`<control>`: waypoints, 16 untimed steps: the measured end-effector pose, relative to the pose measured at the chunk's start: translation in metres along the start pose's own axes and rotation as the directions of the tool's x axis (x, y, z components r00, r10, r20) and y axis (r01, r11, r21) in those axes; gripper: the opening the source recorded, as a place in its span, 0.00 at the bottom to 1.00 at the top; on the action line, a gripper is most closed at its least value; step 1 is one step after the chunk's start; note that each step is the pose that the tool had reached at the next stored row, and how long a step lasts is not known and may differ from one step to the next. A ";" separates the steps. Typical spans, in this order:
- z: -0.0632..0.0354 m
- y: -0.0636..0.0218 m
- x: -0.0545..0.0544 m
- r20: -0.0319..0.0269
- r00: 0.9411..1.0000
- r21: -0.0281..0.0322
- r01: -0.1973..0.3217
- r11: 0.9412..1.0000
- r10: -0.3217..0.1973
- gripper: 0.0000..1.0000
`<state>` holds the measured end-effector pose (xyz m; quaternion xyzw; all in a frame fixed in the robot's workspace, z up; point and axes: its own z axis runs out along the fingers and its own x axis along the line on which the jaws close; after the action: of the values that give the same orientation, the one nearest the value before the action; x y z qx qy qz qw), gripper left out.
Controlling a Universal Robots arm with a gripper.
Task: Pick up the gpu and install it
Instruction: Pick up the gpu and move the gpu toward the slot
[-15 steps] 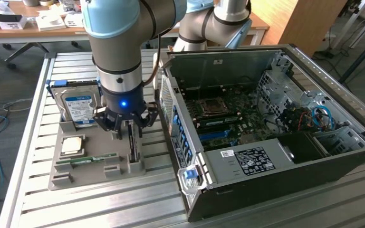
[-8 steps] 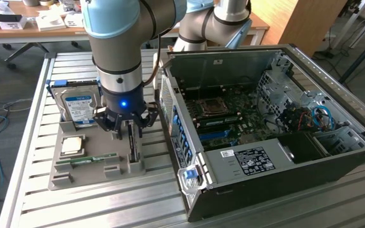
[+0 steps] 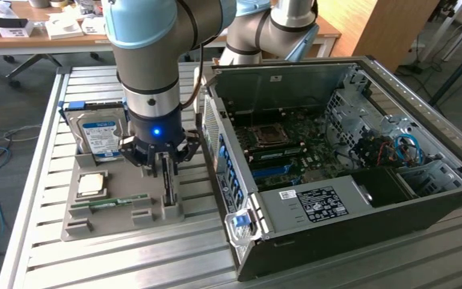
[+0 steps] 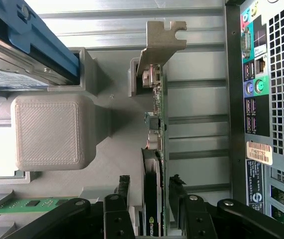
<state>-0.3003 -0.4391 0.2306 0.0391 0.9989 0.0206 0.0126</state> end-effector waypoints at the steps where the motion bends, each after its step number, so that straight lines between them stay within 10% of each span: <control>1: 0.0000 0.0000 0.000 0.000 1.000 0.000 0.000 1.000 0.000 0.45; 16: 0.0000 0.0000 0.000 -0.001 1.000 0.000 0.016 1.000 -0.016 0.26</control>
<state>-0.3002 -0.4391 0.2305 0.0310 0.9992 0.0207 0.0124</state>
